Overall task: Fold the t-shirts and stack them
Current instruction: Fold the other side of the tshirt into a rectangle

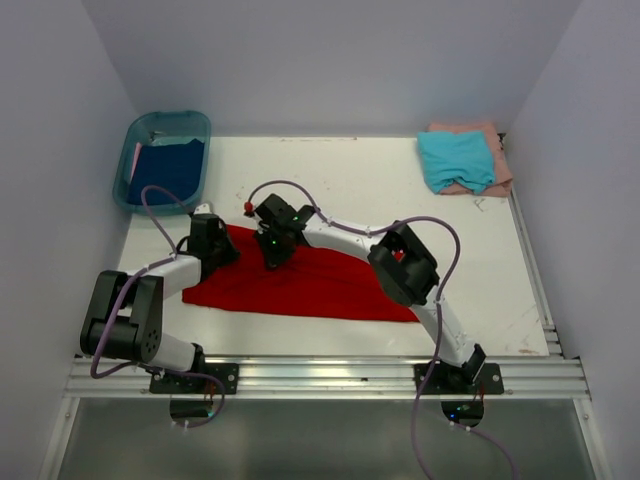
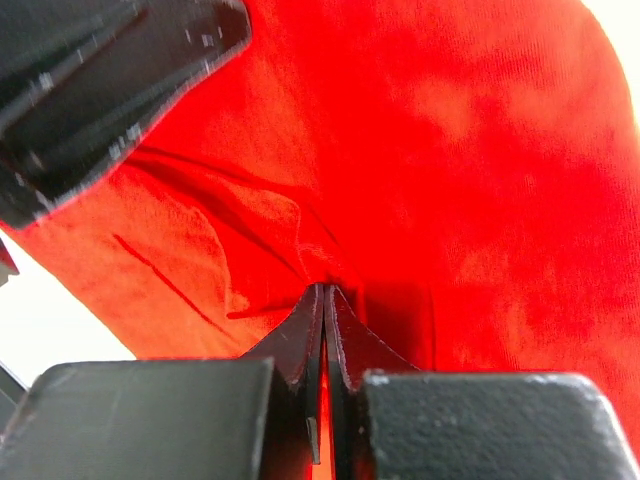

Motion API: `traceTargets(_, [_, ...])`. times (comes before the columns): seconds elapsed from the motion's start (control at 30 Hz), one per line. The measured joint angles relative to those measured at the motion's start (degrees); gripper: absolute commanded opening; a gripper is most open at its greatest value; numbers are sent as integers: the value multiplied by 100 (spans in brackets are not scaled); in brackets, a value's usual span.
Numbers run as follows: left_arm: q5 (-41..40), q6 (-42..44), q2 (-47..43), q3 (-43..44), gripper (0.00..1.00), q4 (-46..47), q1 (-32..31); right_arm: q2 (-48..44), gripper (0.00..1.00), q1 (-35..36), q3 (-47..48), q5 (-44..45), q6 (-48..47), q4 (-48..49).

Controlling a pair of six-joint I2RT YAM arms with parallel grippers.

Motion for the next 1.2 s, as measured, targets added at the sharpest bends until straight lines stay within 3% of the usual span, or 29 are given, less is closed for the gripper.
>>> traceTargets(0.47, [44,0,0,-2,0,0,31,-1436,0,195,-979,96,4,79])
traceTargets(0.8, [70,2,7,-2,0,4,55,-1845,1,452,-2004,127,109,116])
traceTargets(0.87, [90,2,13,-2,0,9,68,-1965,16,503,-2350,133,170,83])
traceTargets(0.9, [94,2,15,-2,0,13,70,-2020,43,527,-2479,144,188,74])
traceTargets(0.97, [98,2,22,-2,0,26,72,-2140,57,579,-2741,221,251,42])
traceTargets(1.1, [136,4,17,0,0,28,85,-2328,61,640,-2999,431,282,2])
traceTargets(1.2, [245,33,-94,-2,0,-90,109,-2623,52,643,-3147,691,326,-52])
